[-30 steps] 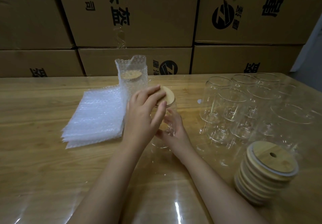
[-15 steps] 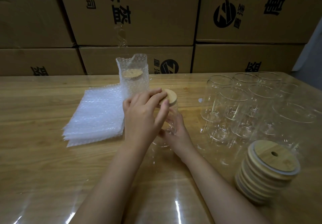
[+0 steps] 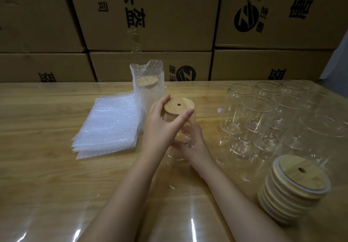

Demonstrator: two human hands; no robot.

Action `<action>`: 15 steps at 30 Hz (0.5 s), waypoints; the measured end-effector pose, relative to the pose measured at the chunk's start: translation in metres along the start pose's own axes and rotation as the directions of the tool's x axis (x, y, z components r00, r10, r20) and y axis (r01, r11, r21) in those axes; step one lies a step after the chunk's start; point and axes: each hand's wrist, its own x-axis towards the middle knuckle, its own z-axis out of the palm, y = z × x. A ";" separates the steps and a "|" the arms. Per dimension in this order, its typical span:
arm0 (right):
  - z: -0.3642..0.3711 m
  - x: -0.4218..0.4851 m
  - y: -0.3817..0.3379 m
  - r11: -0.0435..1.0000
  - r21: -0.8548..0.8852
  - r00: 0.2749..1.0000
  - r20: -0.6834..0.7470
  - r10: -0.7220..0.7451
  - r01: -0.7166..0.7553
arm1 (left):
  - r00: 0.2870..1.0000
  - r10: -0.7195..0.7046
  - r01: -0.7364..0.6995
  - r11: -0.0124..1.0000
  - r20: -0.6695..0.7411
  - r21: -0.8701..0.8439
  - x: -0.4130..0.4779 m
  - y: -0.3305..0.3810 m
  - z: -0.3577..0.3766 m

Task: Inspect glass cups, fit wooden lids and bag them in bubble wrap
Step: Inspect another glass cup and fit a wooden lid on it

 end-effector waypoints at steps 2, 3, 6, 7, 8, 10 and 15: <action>-0.001 0.001 0.001 1.000 0.001 1.000 0.002 0.002 -0.002 | 0.996 -0.084 0.086 0.994 0.028 -0.065 0.000 -0.001 0.001; -0.001 0.001 0.001 1.000 -0.005 1.000 0.001 0.003 -0.003 | 0.992 -0.117 0.123 0.986 0.052 -0.117 -0.001 -0.001 0.002; 0.000 0.000 0.001 1.000 -0.027 1.000 -0.004 0.010 -0.010 | 0.992 -0.094 0.111 0.965 0.080 -0.237 -0.003 -0.004 0.004; 0.000 -0.001 0.001 0.999 -0.039 1.000 -0.007 0.008 -0.009 | 0.994 -0.068 0.087 0.965 0.087 -0.247 -0.003 -0.005 0.004; -0.001 -0.001 0.001 0.999 -0.050 1.000 -0.012 0.005 -0.005 | 0.993 -0.046 0.072 0.965 0.104 -0.253 -0.003 -0.005 0.004; -0.001 -0.001 0.002 0.998 -0.060 1.000 -0.022 -0.002 0.000 | 0.986 -0.018 0.061 0.964 0.163 -0.258 -0.001 -0.006 -0.002; 0.000 -0.003 0.000 0.997 -0.072 1.000 -0.016 0.002 -0.004 | 0.956 -0.020 0.077 0.980 0.293 -0.184 0.010 -0.009 -0.022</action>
